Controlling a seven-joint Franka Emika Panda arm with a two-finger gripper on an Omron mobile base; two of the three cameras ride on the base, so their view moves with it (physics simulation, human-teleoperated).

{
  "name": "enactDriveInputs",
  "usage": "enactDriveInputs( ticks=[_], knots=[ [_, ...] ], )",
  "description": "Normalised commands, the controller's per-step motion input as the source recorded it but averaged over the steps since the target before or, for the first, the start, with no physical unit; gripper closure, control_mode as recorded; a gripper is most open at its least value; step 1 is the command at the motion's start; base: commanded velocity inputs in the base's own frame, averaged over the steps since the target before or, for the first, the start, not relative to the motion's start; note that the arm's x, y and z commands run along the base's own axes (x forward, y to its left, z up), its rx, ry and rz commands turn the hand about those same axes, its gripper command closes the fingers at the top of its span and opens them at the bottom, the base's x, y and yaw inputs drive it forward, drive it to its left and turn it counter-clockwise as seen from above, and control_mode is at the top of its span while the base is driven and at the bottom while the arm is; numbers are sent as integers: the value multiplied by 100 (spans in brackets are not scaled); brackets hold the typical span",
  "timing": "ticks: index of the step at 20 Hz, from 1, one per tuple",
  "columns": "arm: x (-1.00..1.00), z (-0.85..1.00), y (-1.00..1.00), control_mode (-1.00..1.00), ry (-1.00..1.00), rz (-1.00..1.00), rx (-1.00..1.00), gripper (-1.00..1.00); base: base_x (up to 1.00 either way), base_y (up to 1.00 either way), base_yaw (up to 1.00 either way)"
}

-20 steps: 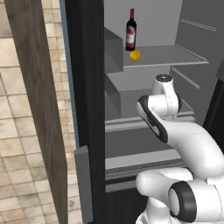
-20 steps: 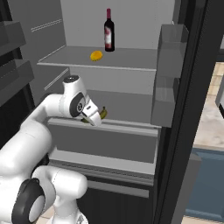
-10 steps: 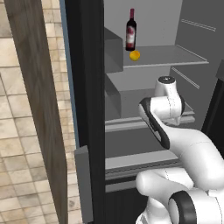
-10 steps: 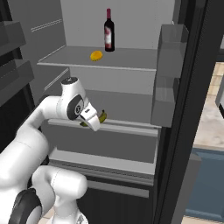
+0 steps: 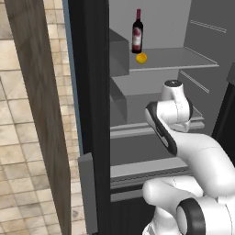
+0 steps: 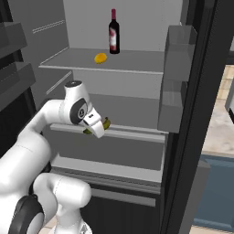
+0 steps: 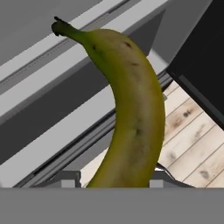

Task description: Pick the banana and mango from the fridge and place them on the plate next to the blender to make a fruit smoothie.

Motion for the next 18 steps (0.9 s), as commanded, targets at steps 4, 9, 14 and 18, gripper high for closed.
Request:
enactDriveInputs(
  ticks=[4, 9, 14, 18],
  knots=[
    [-3, 0, 0, -100, 3, -2, 0, 100, 0, 0, 0],
    [-42, 0, 0, -100, 2, -1, 0, 100, 0, 0, 0],
    [-50, 0, -4, -100, 4, 0, 0, 100, 0, 0, 0],
    [-36, 21, -7, -100, 1, 0, 0, 100, 0, 0, 0]
  ],
)
